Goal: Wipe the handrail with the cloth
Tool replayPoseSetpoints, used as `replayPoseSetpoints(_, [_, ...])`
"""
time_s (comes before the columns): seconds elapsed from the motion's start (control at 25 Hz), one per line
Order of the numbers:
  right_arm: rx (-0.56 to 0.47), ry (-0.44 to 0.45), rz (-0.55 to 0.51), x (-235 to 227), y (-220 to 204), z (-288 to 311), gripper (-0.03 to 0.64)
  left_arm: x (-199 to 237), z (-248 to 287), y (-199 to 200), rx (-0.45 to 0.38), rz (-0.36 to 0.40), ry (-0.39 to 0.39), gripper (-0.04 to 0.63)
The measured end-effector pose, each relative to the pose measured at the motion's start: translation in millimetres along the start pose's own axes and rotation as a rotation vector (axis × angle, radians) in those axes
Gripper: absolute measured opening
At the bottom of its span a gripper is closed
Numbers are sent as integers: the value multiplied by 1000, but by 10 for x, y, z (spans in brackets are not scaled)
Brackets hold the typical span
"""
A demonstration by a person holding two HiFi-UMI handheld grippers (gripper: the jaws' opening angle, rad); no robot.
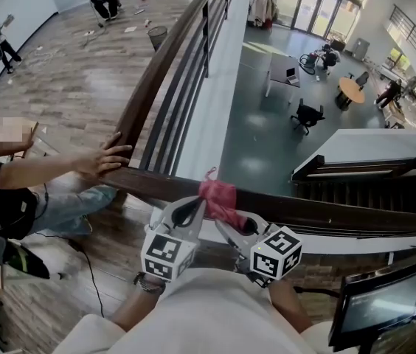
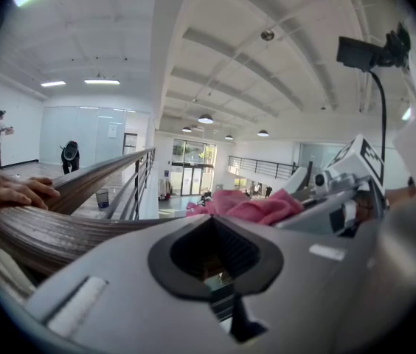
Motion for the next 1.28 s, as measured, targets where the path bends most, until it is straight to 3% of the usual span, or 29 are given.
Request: replayPoseSetpoints(1.28, [32, 35, -4, 98, 80, 179, 61, 158, -126, 10, -26, -43, 30, 6])
Point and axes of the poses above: the fingertips, and each gripper's own axes: z forward along the fingers, x to its left, y out of its top, the point moved 7 cm from there along -z, backward along the fingers, and after that the axes turned 4 degrees about x, right-handed, at the moved point
